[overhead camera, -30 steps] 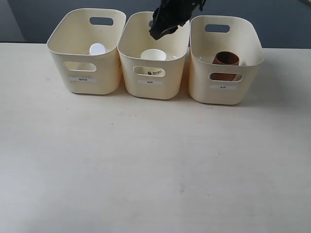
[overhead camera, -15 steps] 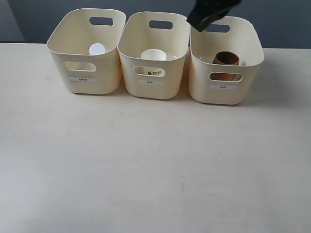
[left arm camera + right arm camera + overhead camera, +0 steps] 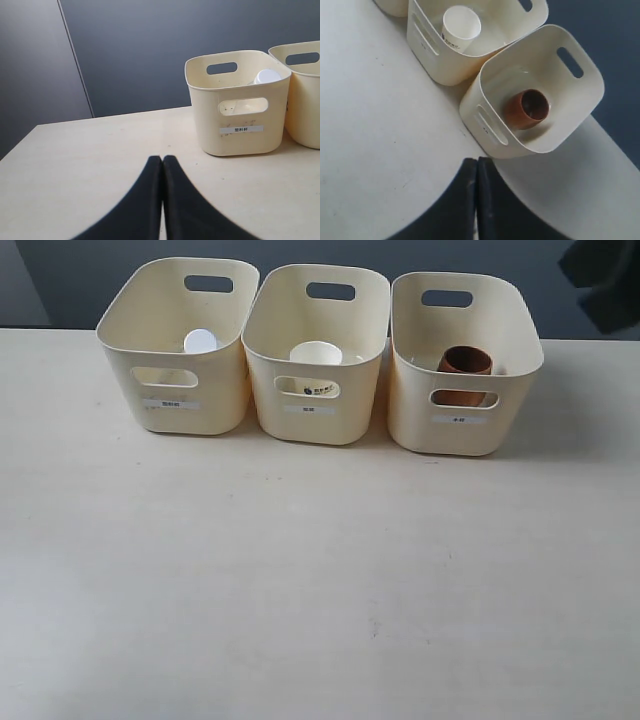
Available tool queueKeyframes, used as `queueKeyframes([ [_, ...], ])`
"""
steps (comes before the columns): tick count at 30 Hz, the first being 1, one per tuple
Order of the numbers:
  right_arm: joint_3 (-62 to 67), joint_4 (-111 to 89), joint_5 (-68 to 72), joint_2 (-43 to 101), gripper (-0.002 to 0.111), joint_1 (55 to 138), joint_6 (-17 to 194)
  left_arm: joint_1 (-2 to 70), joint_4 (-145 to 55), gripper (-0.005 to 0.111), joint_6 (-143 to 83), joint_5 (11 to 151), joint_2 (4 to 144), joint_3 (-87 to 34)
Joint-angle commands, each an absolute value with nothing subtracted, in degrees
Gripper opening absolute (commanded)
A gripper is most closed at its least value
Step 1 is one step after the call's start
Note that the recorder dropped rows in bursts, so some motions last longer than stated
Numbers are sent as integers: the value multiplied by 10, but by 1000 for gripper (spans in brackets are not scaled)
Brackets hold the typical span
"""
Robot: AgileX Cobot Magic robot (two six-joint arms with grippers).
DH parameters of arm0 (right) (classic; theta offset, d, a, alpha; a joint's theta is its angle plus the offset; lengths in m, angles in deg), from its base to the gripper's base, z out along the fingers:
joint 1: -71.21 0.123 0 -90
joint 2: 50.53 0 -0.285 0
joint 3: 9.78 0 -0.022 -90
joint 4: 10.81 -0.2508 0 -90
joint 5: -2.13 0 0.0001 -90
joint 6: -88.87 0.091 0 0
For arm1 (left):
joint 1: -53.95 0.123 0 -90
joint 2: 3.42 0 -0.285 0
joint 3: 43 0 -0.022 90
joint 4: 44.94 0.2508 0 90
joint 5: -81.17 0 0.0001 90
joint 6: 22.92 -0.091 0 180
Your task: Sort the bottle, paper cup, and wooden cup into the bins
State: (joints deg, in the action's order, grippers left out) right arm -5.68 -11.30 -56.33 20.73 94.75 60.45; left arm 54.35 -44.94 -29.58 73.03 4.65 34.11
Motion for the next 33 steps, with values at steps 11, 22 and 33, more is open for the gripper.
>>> queueKeyframes([
  [11, 83, -124, -516, -161, -1, 945, 718, 544, -449, 0, -295, 734, 44, 342],
  [22, 83, -124, -532, -311, -1, 945, 759, 544, -449, 0, -295, 734, 44, 342],
  [33, 103, -175, -499, -375, -1, 943, 834, 544, -449, 0, -295, 734, 44, 342],
])
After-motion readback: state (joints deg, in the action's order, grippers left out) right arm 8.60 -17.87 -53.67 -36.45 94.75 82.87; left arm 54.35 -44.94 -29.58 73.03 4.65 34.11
